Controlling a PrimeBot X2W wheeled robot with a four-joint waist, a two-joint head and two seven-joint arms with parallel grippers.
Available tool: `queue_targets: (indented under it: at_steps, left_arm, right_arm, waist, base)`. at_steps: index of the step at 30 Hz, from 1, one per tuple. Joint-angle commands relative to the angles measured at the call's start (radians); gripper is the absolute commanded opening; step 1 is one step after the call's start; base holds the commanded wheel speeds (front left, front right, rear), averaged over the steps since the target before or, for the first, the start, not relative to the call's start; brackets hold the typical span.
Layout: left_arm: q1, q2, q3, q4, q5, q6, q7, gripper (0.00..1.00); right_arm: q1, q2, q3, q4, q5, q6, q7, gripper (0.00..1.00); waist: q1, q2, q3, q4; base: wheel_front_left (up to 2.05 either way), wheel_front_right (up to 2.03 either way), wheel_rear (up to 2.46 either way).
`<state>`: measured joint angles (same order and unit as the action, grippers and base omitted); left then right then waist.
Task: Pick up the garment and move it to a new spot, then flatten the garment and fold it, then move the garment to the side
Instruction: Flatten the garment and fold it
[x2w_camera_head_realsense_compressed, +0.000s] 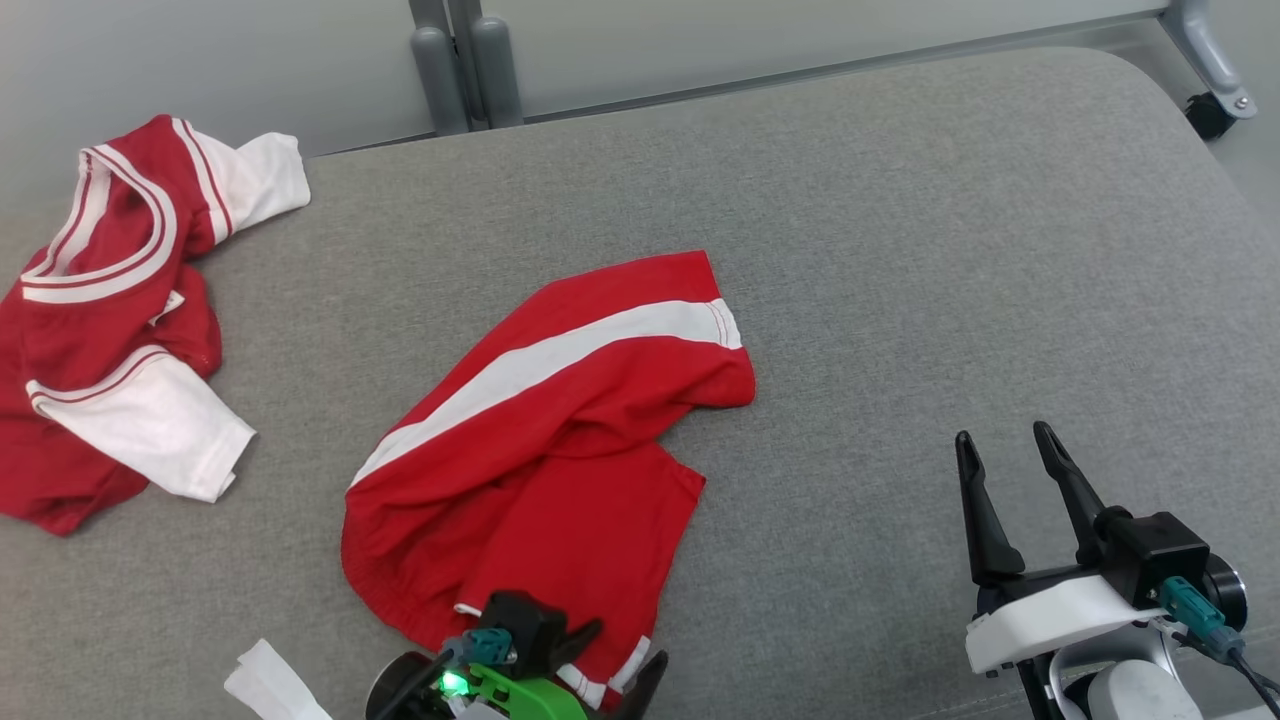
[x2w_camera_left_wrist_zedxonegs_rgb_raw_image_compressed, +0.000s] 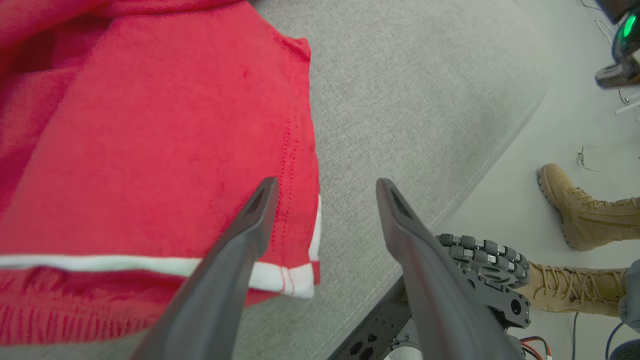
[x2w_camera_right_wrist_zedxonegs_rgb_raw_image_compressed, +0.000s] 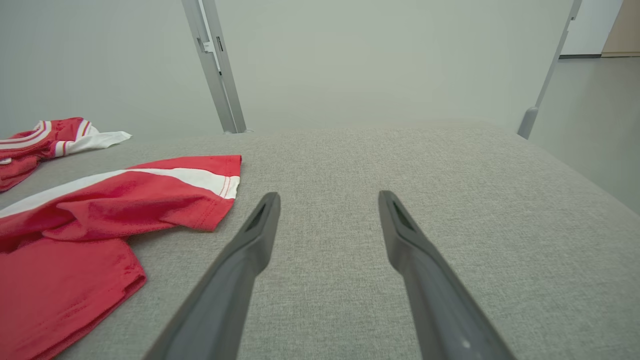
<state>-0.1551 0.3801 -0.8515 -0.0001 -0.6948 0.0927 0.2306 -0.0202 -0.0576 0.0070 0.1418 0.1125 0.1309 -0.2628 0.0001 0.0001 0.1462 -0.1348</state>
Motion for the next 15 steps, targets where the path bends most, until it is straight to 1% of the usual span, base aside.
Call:
queue_targets:
  at_steps: [1, 5, 7, 9, 10, 13, 14, 15]
  left_arm:
    - [-0.024, 0.004, -0.003, 0.026, 0.018, 0.006, 0.001, 1.0]
    - [-0.027, -0.008, -0.011, 0.08, 0.026, 0.007, -0.004, 1.0]
    - [-0.03, -0.005, -0.012, 0.099, 0.025, 0.004, -0.002, 1.0]
    - [-0.034, -0.007, -0.01, 0.112, 0.02, 0.002, -0.004, 0.85]
    - [-0.034, -0.007, -0.01, 0.12, 0.017, -0.001, -0.007, 0.46]
    - [-0.027, -0.017, -0.003, 0.133, -0.003, -0.006, -0.015, 0.18]
    - [-0.023, -0.021, 0.002, 0.136, -0.014, -0.01, -0.018, 0.11]
    - [-0.021, -0.023, 0.005, 0.139, -0.02, -0.012, -0.022, 0.11]
  right_arm:
    - [-0.004, 0.0, -0.004, -0.001, 0.002, 0.0, -0.003, 1.0]
    - [0.002, 0.002, -0.01, -0.003, 0.005, 0.0, -0.003, 1.0]
    - [0.004, 0.002, -0.012, -0.003, 0.004, 0.0, -0.003, 1.0]
    - [0.003, 0.002, -0.012, -0.001, 0.003, 0.0, -0.003, 1.0]
    - [0.002, 0.003, -0.012, -0.001, 0.002, 0.0, -0.003, 1.0]
    - [0.002, 0.003, -0.013, 0.001, 0.001, 0.0, -0.003, 1.0]
    - [0.002, 0.003, -0.015, 0.001, 0.001, 0.0, -0.003, 1.0]
    - [0.003, 0.004, -0.015, 0.001, 0.001, 0.0, -0.003, 1.0]
  waist:
    - [-0.0001, -0.0001, 0.012, -0.021]
    - [-0.0001, -0.0001, 0.019, -0.035]
    - [-0.0001, -0.0001, 0.02, -0.039]
    - [-0.0001, -0.0001, 0.021, -0.042]
    - [-0.0001, -0.0001, 0.021, -0.043]
    - [-0.0001, -0.0001, 0.017, -0.042]
    - [-0.0001, -0.0001, 0.016, -0.041]
    - [-0.0001, -0.0001, 0.015, -0.04]
  base:
    - [0.0, 0.0, 0.0]
    - [0.0, 0.0, 0.0]
    - [0.0, 0.0, 0.0]
    - [0.0, 0.0, 0.0]
    - [0.0, 0.0, 0.0]
    - [0.0, 0.0, 0.0]
    - [0.0, 0.0, 0.0]
    - [0.0, 0.0, 0.0]
